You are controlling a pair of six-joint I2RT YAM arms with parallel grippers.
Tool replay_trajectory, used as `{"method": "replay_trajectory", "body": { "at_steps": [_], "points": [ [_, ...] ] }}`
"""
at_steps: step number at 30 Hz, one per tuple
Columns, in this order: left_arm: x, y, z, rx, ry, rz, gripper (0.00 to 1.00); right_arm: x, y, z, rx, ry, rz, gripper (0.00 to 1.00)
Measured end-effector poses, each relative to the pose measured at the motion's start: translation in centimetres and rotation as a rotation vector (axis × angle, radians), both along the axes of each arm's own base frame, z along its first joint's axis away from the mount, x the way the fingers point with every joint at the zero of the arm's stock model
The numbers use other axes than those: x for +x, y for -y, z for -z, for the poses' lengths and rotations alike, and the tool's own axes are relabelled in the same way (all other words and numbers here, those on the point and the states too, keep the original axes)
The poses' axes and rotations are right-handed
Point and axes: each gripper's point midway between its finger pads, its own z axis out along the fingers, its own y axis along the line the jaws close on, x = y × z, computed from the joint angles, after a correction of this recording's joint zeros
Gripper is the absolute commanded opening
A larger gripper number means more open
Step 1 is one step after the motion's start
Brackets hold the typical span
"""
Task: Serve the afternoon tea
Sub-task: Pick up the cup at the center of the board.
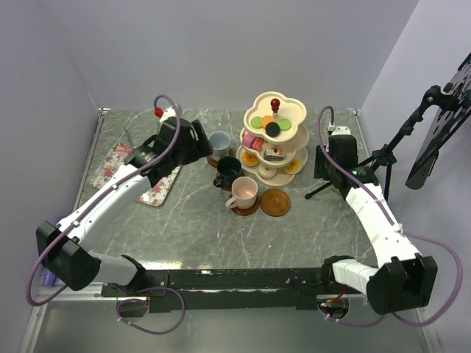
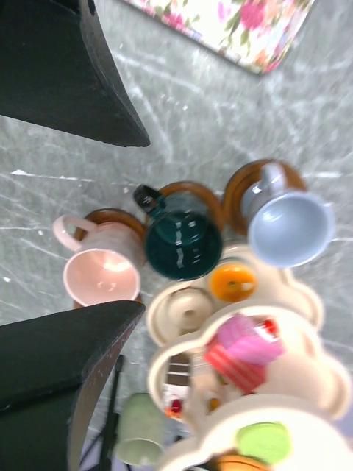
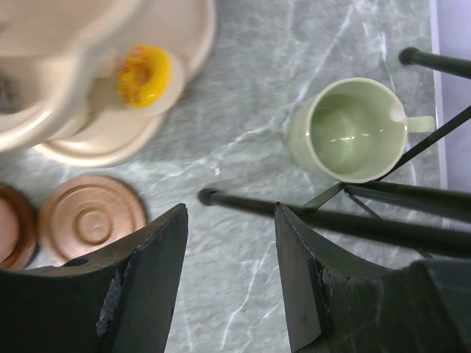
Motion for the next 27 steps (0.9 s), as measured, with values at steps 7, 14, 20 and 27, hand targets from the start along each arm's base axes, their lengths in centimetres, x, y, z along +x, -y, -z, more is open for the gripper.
{"method": "replay_trajectory", "body": {
  "at_steps": [7,14,20,27],
  "points": [
    [1.1,-2.9,-0.8,0.004,0.023,-0.063,0.90,1.9,2.1,1.9,-0.013,-0.036,0.042,0.58],
    [1.4,-4.1,-0.4,0.020,0.017,-0.076,0.90,4.7,3.3,4.2,-0.046,-0.118,0.079,0.59],
    [1.2,-5.3,0.5,0.032,-0.001,-0.083,0.90,6.1,5.1,5.5,-0.111,-0.172,0.148,0.59],
    [1.0,-6.4,1.5,0.033,-0.024,-0.096,0.89,6.3,6.2,7.0,-0.151,-0.238,0.186,0.59]
  ]
}}
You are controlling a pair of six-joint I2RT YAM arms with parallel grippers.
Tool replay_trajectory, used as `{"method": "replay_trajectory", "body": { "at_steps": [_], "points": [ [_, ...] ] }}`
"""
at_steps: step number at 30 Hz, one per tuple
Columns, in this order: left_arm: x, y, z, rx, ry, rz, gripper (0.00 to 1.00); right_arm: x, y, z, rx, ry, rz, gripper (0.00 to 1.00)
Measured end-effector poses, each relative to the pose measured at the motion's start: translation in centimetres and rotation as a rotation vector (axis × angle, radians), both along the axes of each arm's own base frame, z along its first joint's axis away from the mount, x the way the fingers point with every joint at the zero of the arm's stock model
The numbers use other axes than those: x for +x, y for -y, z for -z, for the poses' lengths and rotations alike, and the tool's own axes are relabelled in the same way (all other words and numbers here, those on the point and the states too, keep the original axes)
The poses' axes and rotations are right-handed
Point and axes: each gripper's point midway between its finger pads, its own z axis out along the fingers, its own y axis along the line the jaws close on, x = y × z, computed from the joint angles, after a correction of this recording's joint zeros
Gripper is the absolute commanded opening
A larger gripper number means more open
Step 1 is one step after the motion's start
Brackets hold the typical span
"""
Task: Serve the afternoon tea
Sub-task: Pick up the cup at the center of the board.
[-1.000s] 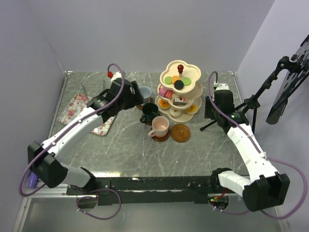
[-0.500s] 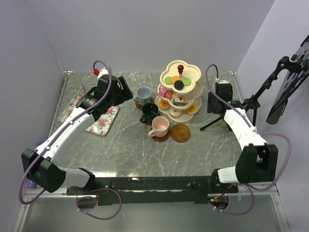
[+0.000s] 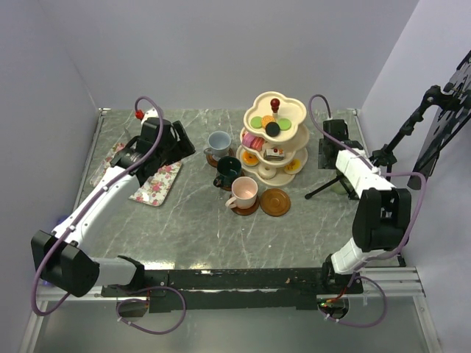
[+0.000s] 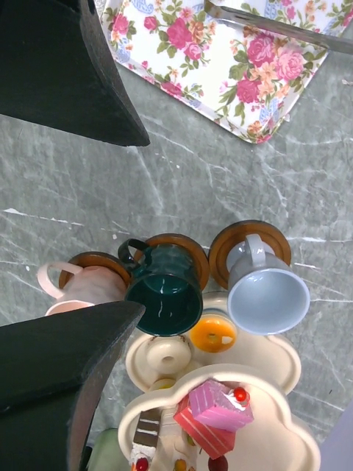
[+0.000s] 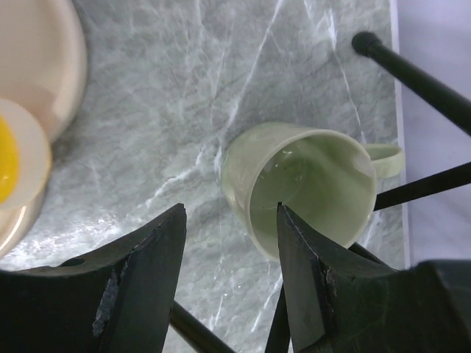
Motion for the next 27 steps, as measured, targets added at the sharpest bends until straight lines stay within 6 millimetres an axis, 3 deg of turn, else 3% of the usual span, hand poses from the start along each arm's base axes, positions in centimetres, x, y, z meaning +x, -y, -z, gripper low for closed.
{"method": "replay_trajectory", "body": {
  "at_steps": [7,9,17,20,27],
  "points": [
    [0.1,-0.3,0.2,-0.007,-0.008,0.002,0.89,-0.2,0.2,2.5,0.006,-0.089,0.012,0.57],
    [0.1,-0.3,0.2,-0.009,-0.008,0.002,0.89,-0.4,0.0,3.3,0.015,-0.113,0.007,0.53],
    [0.0,-0.6,0.2,-0.012,-0.008,-0.003,0.89,-0.5,1.0,4.0,0.042,-0.129,0.026,0.20],
    [-0.2,-0.6,0.4,-0.015,-0.014,-0.006,0.89,-0.4,0.7,4.0,0.065,-0.125,0.006,0.00],
    [-0.6,-0.6,0.7,-0.020,-0.024,0.002,0.89,0.1,-1.1,3.6,0.131,-0.111,-0.094,0.00]
  ]
}}
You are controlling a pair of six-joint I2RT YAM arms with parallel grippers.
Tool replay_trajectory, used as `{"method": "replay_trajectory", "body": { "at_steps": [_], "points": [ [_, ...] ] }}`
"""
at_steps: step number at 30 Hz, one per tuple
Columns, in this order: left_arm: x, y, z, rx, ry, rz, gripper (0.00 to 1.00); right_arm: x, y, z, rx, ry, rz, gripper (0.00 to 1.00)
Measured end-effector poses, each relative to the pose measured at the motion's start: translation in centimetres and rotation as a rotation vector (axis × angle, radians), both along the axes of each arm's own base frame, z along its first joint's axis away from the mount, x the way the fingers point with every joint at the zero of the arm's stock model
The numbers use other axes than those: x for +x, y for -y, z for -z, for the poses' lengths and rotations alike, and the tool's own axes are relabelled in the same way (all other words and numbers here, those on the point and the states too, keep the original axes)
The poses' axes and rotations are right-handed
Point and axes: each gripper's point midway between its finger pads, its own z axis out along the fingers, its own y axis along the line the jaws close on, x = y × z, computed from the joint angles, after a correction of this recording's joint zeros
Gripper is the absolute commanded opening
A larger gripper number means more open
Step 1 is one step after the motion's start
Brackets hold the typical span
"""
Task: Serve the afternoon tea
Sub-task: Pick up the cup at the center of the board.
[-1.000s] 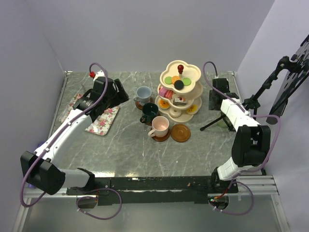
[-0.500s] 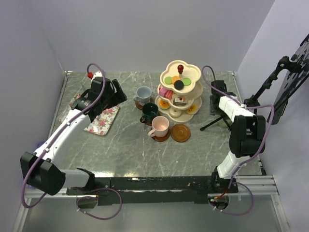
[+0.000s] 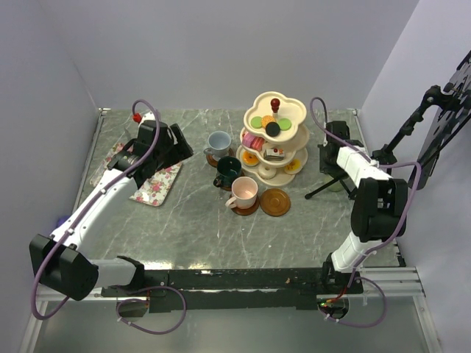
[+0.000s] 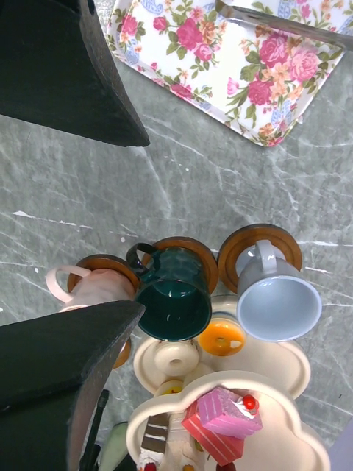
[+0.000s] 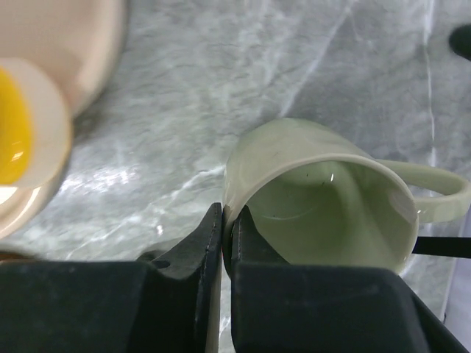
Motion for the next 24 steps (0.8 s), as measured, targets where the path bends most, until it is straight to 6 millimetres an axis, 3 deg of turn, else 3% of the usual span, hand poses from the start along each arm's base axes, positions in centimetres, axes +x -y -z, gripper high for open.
{"method": "replay_trajectory", "body": {
  "at_steps": [5,11,15,24],
  "points": [
    [-0.2,0.0,0.2,-0.001,-0.005,0.003,0.88,0.4,-0.8,-1.9,0.024,0.059,-0.057,0.00],
    [-0.5,0.1,0.5,-0.006,-0.012,0.014,0.88,1.1,-1.9,-6.9,0.039,0.214,-0.122,0.00],
    [-0.6,0.3,0.6,-0.011,-0.017,0.023,0.88,1.1,-2.9,-9.0,0.045,0.287,-0.166,0.00],
    [-0.9,0.3,0.4,-0.018,-0.009,0.027,0.88,-1.1,-8.4,-8.8,0.093,0.279,-0.342,0.00]
  ]
}}
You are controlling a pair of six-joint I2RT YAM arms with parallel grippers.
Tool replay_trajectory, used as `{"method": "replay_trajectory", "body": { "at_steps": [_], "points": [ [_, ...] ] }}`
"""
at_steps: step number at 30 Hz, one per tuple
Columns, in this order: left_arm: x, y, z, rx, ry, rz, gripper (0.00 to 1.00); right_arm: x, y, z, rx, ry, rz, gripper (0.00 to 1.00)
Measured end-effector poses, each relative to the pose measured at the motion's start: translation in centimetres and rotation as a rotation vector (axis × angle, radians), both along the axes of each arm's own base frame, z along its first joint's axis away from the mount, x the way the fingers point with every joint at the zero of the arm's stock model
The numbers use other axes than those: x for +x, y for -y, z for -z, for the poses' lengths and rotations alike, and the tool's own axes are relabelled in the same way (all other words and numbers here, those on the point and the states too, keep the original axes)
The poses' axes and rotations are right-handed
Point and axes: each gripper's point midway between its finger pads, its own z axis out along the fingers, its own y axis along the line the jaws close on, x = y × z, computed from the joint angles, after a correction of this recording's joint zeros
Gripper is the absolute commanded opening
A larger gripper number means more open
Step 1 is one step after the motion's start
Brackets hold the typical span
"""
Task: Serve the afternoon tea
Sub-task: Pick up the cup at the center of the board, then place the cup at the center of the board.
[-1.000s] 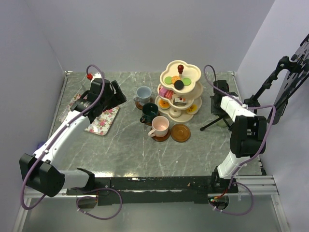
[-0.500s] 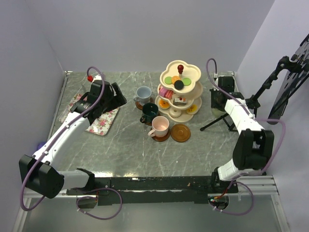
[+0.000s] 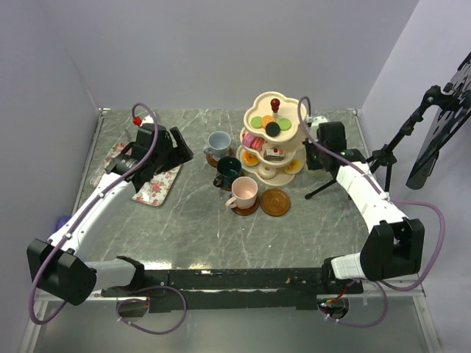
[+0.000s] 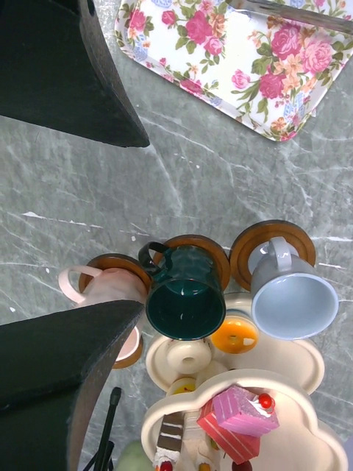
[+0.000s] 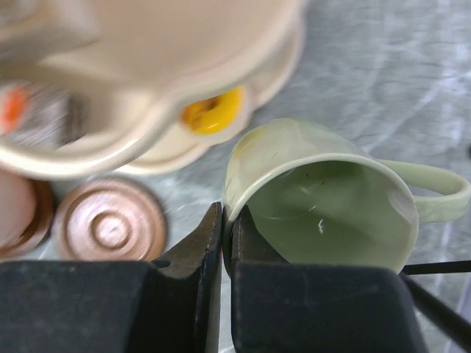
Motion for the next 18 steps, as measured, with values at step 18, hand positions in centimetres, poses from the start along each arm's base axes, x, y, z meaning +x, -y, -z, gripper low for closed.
{"method": "replay_trajectory", "body": {
  "at_steps": [18],
  "points": [
    [-0.9,-0.4,0.3,0.026,0.015,0.027,0.88,-9.3,-7.6,-1.4,0.046,-0.087,-0.240,0.00]
  ]
}}
